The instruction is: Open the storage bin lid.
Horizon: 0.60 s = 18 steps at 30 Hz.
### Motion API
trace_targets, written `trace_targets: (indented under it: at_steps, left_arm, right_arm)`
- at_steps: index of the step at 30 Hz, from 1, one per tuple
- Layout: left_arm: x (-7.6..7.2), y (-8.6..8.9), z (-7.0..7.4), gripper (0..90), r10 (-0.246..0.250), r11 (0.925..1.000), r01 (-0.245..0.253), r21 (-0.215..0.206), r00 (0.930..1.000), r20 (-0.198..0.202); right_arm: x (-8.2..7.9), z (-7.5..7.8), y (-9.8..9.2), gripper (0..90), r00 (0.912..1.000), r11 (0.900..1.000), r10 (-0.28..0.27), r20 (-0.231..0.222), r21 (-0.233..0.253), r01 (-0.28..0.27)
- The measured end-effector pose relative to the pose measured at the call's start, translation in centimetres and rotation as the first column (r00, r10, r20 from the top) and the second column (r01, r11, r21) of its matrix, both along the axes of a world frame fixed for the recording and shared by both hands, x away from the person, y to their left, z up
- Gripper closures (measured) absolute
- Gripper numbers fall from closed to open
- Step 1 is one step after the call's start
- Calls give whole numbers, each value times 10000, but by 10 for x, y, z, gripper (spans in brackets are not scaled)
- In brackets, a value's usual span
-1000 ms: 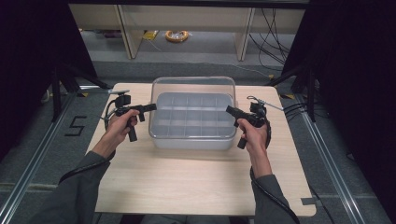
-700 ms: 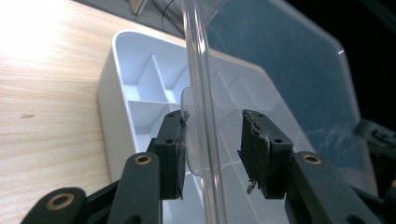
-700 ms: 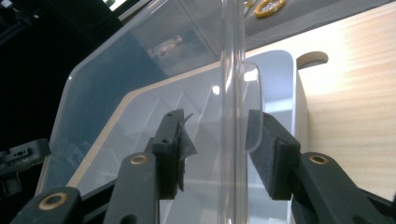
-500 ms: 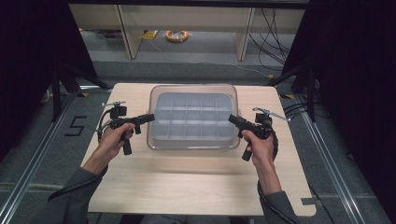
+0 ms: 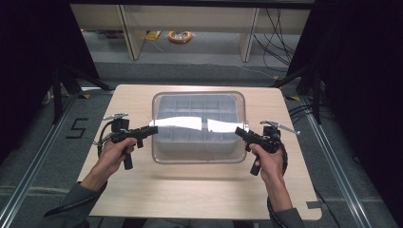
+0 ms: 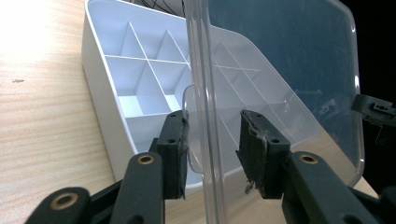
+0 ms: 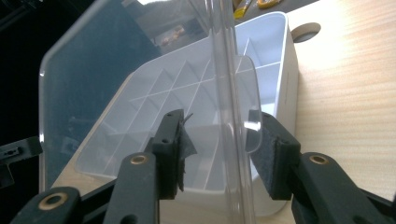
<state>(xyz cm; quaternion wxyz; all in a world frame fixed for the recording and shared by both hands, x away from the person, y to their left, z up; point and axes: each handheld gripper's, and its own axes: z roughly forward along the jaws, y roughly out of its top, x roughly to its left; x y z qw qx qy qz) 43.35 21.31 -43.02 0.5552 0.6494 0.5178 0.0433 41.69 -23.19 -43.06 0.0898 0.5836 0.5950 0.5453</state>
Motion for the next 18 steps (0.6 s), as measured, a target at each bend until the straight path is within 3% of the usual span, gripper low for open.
trace_targets:
  at_steps: [1,3,8,9,10,11,14,16,17,18]
  left_arm:
    - [-1,2,1,615,-92,9998,92,203,10000,-28]
    - [-4,1,0,615,44,10000,-44,0,10000,39]
    - [-14,5,-5,622,-82,9999,80,-141,9999,-107]
    - [-16,6,-6,623,-87,10000,88,22,9999,-79]
    - [-19,4,-7,622,18,9999,-19,-114,10000,-55]
    - [-20,5,-7,622,-91,9999,91,57,9999,-74]
    - [-26,4,-8,622,-12,10000,12,72,10000,49]
    - [-29,2,-9,620,-98,9999,99,73,9999,-41]
    - [-30,2,-10,620,-147,9998,147,125,9999,-21]
    - [-32,1,-11,621,-239,9997,239,106,9997,-62]
  right_arm:
    - [-1,0,0,576,10000,9999,46,-68,146,-45]
    - [-3,-1,0,577,10000,10000,-5,-87,24,5]
    - [-13,-4,1,581,9996,9992,109,-248,376,-99]
    - [-15,-5,1,580,9998,9997,134,-170,198,-130]
    - [-19,-3,1,580,9993,9994,66,-374,328,-54]
    - [-19,-6,-1,579,9998,9998,192,-31,29,-192]
    - [-26,-5,0,577,9997,9997,226,-125,136,-224]
    - [-31,-6,-2,573,9998,9997,218,-8,-63,-218]
    - [-35,-4,1,571,9993,9995,106,-370,310,-94]
    - [-35,-6,-1,571,9998,9998,172,-136,97,-171]
